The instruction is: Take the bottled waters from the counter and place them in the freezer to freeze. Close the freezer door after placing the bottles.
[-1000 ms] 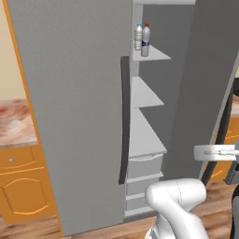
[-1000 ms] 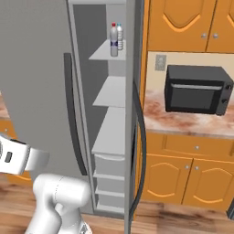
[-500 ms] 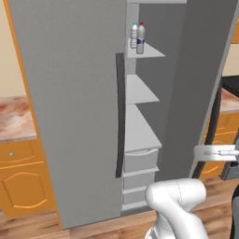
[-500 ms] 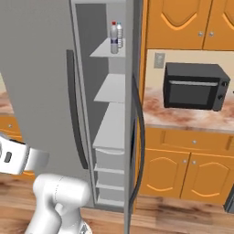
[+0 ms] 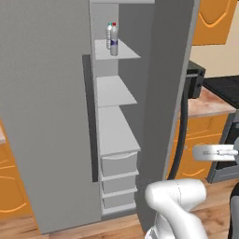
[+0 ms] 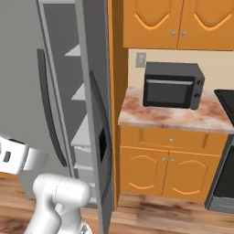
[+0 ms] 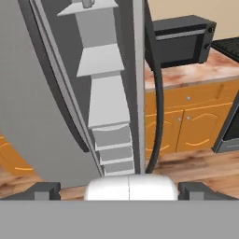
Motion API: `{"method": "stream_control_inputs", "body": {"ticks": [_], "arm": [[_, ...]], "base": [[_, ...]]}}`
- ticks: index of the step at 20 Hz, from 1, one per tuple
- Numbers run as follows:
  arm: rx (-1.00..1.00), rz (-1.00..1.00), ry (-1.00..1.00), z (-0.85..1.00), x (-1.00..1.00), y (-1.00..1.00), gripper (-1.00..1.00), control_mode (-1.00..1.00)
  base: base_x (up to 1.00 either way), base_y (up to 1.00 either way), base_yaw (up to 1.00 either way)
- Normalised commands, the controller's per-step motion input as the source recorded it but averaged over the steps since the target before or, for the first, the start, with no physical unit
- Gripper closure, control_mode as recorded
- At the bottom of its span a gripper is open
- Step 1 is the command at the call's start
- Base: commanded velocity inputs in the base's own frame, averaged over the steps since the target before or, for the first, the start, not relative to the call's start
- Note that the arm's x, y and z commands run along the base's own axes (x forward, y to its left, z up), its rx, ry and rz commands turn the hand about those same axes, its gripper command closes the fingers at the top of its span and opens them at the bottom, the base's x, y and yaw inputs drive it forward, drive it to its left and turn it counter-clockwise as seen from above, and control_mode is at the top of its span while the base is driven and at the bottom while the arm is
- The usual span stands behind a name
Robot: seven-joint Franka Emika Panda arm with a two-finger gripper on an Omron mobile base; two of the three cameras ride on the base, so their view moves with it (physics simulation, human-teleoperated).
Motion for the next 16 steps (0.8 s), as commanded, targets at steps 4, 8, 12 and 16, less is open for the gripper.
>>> {"method": "stream_control_inputs", "body": {"ticks": [4, 8, 12, 16], "arm": [[0.00, 0.00, 0.00, 0.00, 0.00, 0.00, -1.00, 1.00], [0.00, 0.00, 0.00, 0.00, 0.00, 0.00, -1.00, 1.00], [0.00, 0.00, 0.00, 0.00, 0.00, 0.00, -1.00, 1.00], [0.00, 0.00, 0.00, 0.00, 0.00, 0.00, -1.00, 1.00]], "base": [[0.00, -0.66, 0.00], [0.00, -0.16, 0.09], [0.02, 0.00, 0.07], [0.02, 0.00, 0.02]]}}
